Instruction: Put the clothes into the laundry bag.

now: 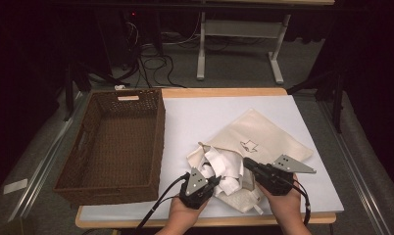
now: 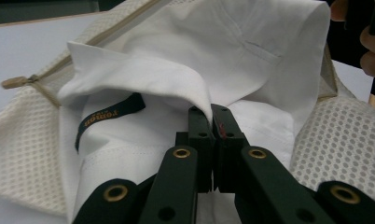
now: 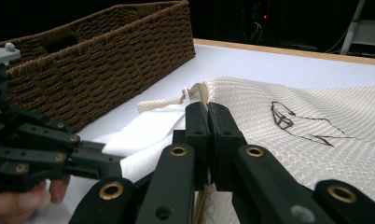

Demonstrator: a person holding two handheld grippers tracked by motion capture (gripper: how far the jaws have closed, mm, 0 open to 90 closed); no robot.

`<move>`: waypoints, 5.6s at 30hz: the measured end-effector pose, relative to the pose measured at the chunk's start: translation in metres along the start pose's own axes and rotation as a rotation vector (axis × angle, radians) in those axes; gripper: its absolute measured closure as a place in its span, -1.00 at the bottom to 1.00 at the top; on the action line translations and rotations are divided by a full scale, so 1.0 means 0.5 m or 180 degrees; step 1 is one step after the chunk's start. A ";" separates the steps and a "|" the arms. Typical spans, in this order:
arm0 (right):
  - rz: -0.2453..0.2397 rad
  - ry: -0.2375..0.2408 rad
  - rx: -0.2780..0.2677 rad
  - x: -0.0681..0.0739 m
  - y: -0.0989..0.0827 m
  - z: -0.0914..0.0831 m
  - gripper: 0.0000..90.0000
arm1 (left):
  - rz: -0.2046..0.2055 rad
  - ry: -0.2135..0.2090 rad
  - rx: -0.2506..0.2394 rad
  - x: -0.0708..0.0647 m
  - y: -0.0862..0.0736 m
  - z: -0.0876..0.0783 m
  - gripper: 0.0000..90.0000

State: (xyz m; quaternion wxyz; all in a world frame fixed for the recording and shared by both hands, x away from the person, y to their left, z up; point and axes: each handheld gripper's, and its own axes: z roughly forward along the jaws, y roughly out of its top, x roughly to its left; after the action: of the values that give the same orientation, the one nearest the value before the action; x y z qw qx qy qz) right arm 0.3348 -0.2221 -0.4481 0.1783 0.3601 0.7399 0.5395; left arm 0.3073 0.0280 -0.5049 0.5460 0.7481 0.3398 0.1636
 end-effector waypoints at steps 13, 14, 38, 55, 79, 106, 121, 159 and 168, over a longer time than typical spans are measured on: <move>0.0008 0.0009 -0.0041 -0.004 0.003 -0.004 0.96 | 0.0074 -0.0102 -0.0008 -0.032 0.048 0.095 0.96; 0.0016 0.0008 -0.0047 -0.003 0.003 -0.005 0.96 | 0.0074 -0.0089 -0.0008 -0.031 0.052 0.105 0.96; 0.0022 -0.0015 -0.0044 -0.002 0.003 -0.008 0.96 | -0.0009 0.0254 0.0009 0.058 -0.010 0.022 -0.20; 0.0021 -0.0008 -0.0044 -0.003 0.002 -0.007 0.96 | 0.0019 0.0127 0.0287 0.031 0.017 0.075 0.94; 0.0087 0.0016 -0.0128 -0.012 0.004 -0.019 0.96 | 0.0068 0.0158 0.0092 0.026 0.110 0.162 0.95; 0.0079 0.0014 -0.0081 -0.011 -0.003 -0.018 0.96 | 0.0022 0.0078 0.0049 0.023 0.102 0.187 0.45; 0.0097 0.0009 -0.0062 -0.011 -0.004 -0.019 0.96 | 0.0087 0.0164 0.0013 0.030 0.076 0.081 0.05; 0.0011 -0.0010 0.1347 0.011 -0.118 0.065 0.95 | 0.0126 0.0189 -0.0065 0.037 0.008 -0.088 -0.05; 0.0023 0.0006 0.0923 0.020 -0.093 0.018 0.68 | 0.0115 0.0195 -0.0056 0.038 0.005 -0.079 -0.05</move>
State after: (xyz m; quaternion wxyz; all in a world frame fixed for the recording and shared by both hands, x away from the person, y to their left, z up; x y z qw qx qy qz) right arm 0.3181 -0.2162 -0.4930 0.1218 0.3842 0.8090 0.4280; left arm 0.2972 0.0684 -0.4913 0.5388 0.7439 0.3415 0.1993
